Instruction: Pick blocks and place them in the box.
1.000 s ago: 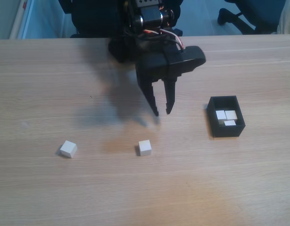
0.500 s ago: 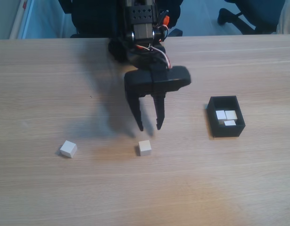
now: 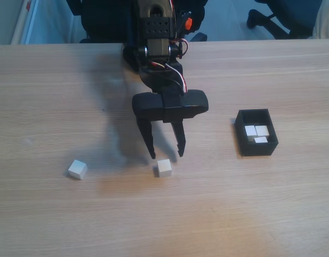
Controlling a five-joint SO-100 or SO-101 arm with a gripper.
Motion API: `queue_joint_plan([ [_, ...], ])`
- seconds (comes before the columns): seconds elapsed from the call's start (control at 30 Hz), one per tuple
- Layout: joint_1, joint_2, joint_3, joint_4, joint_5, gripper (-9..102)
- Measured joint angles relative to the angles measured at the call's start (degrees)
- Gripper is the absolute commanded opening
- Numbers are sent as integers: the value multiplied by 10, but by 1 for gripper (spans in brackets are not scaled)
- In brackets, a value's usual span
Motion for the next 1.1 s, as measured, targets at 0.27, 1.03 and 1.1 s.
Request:
queue_joint_plan([
  [0.27, 11, -54, -27, -27, 6, 18],
  [1.03, 18, -127, -63, -47, 25, 14],
  [1.1, 18, -127, -63, -47, 26, 10],
])
